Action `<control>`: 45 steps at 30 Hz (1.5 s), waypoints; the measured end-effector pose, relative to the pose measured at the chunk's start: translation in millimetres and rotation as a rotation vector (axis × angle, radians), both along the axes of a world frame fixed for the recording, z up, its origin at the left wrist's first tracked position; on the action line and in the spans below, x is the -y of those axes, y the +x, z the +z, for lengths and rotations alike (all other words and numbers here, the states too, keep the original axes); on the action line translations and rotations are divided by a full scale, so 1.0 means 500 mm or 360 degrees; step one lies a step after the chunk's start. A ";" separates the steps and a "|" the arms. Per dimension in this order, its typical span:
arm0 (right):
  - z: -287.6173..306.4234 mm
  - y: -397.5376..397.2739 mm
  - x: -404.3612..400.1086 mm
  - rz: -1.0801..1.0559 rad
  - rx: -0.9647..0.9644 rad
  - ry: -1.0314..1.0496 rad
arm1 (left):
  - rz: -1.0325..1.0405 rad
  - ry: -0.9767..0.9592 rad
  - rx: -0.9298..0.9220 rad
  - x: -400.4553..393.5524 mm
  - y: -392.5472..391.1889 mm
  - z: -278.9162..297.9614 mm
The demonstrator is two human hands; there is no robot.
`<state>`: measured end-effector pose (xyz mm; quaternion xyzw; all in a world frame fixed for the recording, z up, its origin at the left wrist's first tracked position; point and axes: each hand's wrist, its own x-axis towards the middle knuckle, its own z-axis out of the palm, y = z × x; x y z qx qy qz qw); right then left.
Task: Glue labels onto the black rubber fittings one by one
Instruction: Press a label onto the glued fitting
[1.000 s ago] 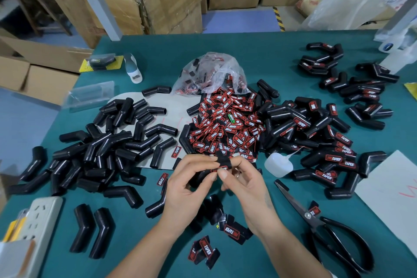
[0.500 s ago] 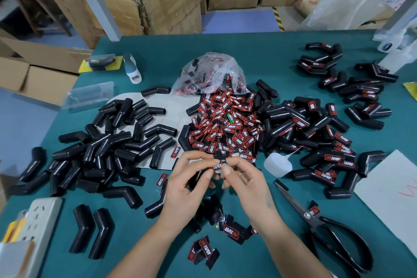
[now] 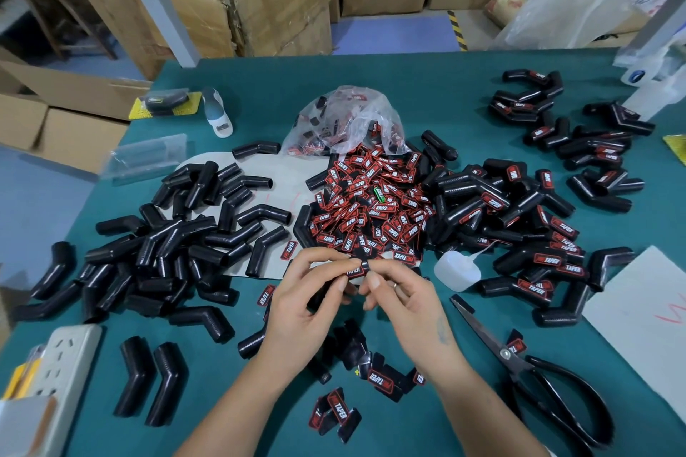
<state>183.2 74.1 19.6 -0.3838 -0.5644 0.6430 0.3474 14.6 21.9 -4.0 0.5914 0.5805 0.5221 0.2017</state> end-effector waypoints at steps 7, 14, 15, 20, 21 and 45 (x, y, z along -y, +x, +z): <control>-0.002 0.000 -0.005 -0.0032 -0.0014 0.0013 | -0.0023 0.0000 -0.0004 0.004 0.001 -0.003; -0.004 0.005 -0.010 0.0007 -0.0037 0.0032 | -0.0030 -0.0011 0.0080 0.001 0.001 0.005; -0.005 0.006 -0.011 0.0017 -0.0044 0.0020 | -0.0030 -0.0015 0.0088 0.002 0.001 0.005; -0.004 0.009 -0.013 0.0044 -0.0090 0.0016 | -0.0041 -0.0033 0.0139 0.001 -0.002 0.004; -0.003 0.009 -0.013 0.0050 -0.0096 0.0017 | -0.0047 -0.0034 0.0147 0.002 -0.002 0.004; -0.013 -0.010 0.014 0.0043 -0.0063 0.0030 | 0.0139 0.0119 0.0306 0.004 0.015 0.003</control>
